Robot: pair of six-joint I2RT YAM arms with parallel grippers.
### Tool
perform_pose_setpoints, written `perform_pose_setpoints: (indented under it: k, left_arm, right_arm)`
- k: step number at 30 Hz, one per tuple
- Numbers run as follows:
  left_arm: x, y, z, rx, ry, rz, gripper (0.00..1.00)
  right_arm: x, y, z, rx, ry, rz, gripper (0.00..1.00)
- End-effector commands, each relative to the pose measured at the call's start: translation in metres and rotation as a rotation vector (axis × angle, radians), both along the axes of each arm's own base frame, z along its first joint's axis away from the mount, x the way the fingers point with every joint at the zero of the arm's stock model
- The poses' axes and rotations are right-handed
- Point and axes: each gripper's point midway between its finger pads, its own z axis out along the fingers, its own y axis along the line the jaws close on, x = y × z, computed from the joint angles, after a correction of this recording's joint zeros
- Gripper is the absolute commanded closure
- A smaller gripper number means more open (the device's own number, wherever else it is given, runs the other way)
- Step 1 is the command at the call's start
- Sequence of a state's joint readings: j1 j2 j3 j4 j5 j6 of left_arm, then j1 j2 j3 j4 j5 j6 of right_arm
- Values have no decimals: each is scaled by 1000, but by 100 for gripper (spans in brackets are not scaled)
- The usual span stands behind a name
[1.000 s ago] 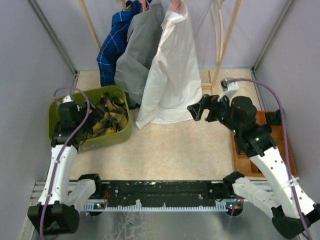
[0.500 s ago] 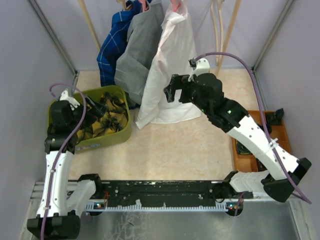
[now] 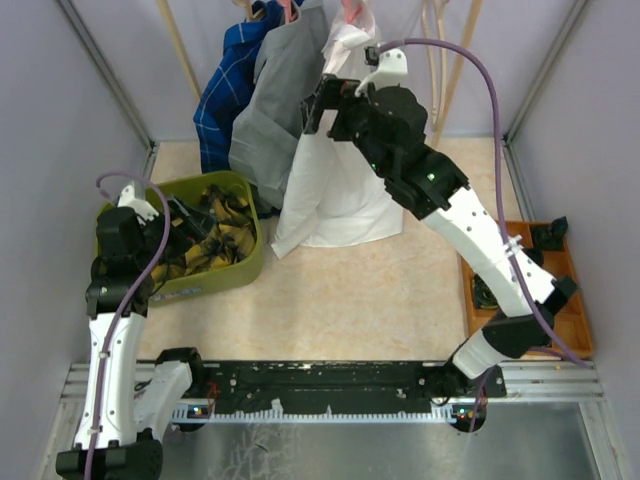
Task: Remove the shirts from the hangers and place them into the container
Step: Pick up the hanger from the clothesline.
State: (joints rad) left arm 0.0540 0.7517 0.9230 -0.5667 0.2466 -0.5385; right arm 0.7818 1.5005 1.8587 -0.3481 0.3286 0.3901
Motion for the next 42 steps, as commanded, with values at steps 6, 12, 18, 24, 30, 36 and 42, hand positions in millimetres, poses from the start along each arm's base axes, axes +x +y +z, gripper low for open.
perform_pose_setpoints:
  k: [6,12,18,24,30,36,42]
  left_arm:
    - [-6,0,6,21,-1,-7,0]
    - [-7,4,0,46,13,2,0]
    - [-3,3,-3,44,24,-8,0]
    - [-2,-1,-7,36,40,-29,0]
    - [-3,-1,-8,39,42,-35,0]
    - [-5,-1,-9,45,45,-35,0]
    - [-2,-3,-10,37,51,-46,0]
  right_arm:
    - [47,-8,7,-177,2,-242,3]
    - [24,-57,34,-165,-89,-348,26]
    - [9,-84,29,-187,-82,-349,56]
    - [29,-94,11,-194,-14,-292,58]
    - [27,-65,18,-191,-10,-146,26]
    - [21,-87,34,-133,-38,-234,18]
    - [-9,-52,58,-46,-140,17,17]
